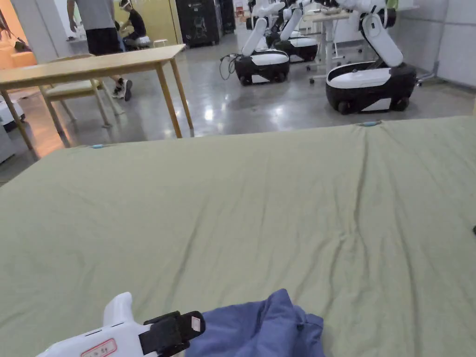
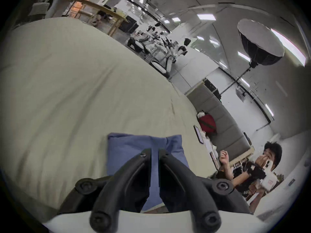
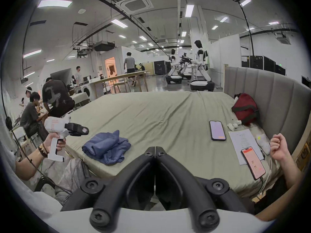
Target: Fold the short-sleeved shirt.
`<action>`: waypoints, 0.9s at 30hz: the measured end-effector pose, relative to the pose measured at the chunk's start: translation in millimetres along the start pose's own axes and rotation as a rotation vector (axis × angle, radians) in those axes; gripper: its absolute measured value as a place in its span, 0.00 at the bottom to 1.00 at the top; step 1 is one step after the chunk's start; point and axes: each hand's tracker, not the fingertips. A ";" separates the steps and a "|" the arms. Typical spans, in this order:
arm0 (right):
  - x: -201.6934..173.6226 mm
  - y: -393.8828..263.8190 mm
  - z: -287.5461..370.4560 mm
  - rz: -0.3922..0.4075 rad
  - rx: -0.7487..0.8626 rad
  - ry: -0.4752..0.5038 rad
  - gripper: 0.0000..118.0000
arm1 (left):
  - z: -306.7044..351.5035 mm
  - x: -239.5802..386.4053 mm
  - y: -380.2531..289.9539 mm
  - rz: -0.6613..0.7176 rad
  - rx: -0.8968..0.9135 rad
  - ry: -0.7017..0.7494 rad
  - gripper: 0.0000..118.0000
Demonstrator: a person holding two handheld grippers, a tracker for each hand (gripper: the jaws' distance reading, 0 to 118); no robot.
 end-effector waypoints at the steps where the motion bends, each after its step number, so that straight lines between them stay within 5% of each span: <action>1: -2.8 1.7 -1.0 0.007 0.001 0.005 0.00 | -14.6 3.3 -3.3 -0.004 -0.045 -0.029 0.07; 8: -20.7 3.7 13.3 0.022 0.015 0.019 0.00 | -121.0 29.2 -54.8 0.027 -0.224 -0.140 0.07; 16: -33.7 -4.0 -6.6 -0.009 -0.037 0.029 0.00 | -124.3 47.5 -57.1 0.022 -0.221 -0.173 0.07; 22: -76.3 10.7 -97.8 -0.009 -0.062 0.231 0.00 | -56.3 44.1 -50.2 0.034 -0.149 -0.231 0.07; 27: -104.5 8.4 -186.0 -0.109 -0.151 0.396 0.00 | 12.2 15.4 -41.4 0.057 -0.037 -0.154 0.07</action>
